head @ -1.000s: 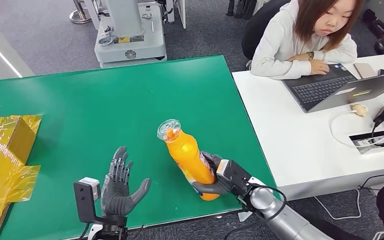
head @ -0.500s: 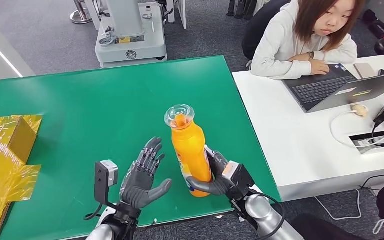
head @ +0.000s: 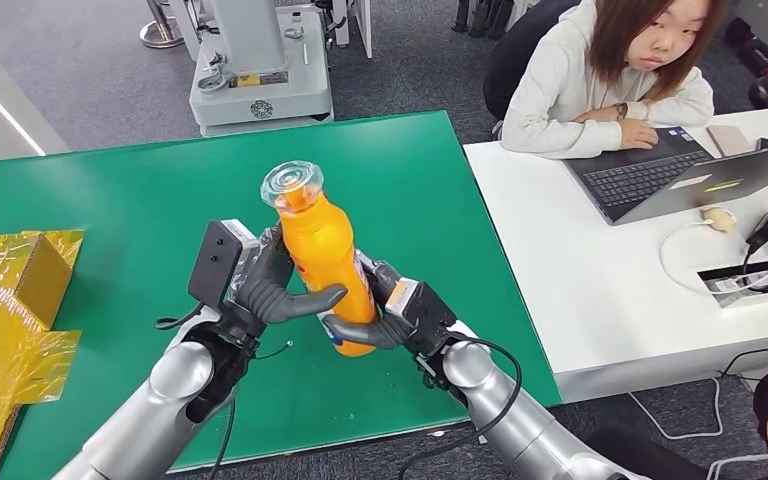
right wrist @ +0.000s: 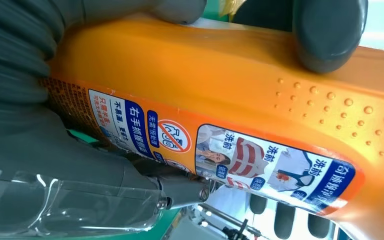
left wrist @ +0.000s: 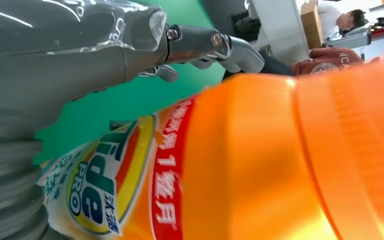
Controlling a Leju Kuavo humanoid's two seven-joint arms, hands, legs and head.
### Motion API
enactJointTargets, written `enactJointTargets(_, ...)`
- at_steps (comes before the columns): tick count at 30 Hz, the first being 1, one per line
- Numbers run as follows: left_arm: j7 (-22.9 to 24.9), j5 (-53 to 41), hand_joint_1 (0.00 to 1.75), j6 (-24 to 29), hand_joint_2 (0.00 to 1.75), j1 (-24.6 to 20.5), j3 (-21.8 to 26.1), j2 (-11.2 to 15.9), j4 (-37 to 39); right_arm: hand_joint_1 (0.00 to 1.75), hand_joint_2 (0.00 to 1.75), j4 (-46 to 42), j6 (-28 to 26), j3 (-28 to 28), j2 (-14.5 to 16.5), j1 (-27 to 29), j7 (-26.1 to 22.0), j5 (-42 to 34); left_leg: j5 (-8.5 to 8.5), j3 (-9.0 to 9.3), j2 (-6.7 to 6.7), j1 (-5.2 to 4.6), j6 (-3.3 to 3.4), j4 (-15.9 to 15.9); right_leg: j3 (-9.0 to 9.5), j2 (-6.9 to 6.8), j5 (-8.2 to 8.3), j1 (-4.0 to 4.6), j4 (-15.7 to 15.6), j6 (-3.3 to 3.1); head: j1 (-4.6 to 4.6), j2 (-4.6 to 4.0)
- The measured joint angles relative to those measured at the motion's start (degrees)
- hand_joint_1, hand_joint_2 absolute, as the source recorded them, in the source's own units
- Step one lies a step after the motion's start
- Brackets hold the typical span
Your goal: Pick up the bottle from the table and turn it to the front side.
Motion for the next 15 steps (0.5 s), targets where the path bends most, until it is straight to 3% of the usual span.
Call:
enactJointTargets(14,0.1,-3.9,0.00,1.6,1.75,-3.7,-3.0,1.5,5.1,1.75,1.75,3.3,-0.1,0.8,0.5,-1.0,2.0,1.6,-0.01,-0.04,0.00,-0.01,0.00,0.0,-0.02,0.01,0.00,0.00,0.0,0.00,0.01,0.00)
enactJointTargets(15,0.2,-3.9,0.18,1.4,1.75,-3.7,-3.0,1.7,5.6,1.75,1.75,3.4,-0.1,0.8,0.5,-0.9,2.2,1.8,-0.01,-0.04,0.01,-0.01,0.00,0.0,-0.02,0.01,0.00,0.00,0.0,0.00,0.00,0.00)
